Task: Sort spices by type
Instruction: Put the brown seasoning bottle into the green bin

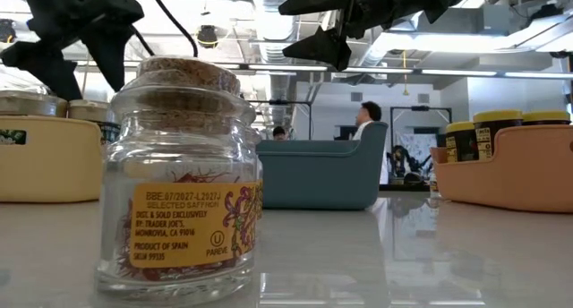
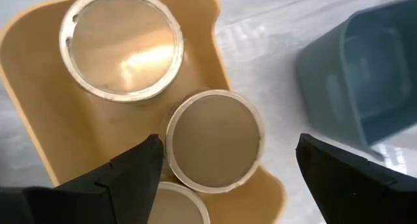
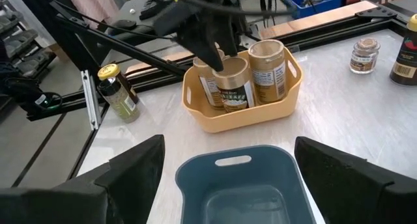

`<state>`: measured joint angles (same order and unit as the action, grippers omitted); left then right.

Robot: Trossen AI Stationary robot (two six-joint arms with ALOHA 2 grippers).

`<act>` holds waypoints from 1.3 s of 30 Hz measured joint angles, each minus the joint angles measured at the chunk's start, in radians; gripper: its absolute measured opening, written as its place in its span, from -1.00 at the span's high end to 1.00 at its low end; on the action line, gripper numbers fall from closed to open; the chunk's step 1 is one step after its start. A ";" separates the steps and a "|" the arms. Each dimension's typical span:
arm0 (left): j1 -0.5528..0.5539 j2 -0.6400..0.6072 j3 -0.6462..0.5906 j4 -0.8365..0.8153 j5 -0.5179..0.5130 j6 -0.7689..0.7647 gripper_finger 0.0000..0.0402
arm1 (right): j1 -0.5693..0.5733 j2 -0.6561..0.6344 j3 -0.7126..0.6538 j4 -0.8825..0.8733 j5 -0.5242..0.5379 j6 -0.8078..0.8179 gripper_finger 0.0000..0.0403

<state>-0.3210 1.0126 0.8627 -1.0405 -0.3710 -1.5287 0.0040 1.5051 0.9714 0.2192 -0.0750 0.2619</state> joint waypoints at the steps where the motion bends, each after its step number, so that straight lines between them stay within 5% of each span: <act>1: 0.000 -0.015 0.000 0.000 0.000 -0.003 -0.67 | 0.000 0.000 0.000 0.000 0.000 0.000 -0.83; 14: 0.000 -0.187 0.000 0.006 -0.040 0.000 -0.67 | 0.000 0.000 0.000 -0.001 0.000 0.000 -0.83; 28: 0.008 -0.133 0.000 0.018 -0.086 -0.062 -0.67 | 0.001 0.000 0.000 -0.014 0.000 0.000 -0.83; 33: 0.047 -0.140 0.000 0.097 -0.233 0.026 -0.67 | 0.001 0.000 0.000 -0.071 0.000 0.001 -0.83; 39: 0.191 -0.193 0.000 0.182 -0.247 0.259 -0.67 | 0.003 0.000 0.000 -0.092 0.000 0.001 -0.83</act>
<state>-0.1301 0.8191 0.8627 -0.8589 -0.6184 -1.2696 0.0067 1.5051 0.9714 0.1272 -0.0750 0.2626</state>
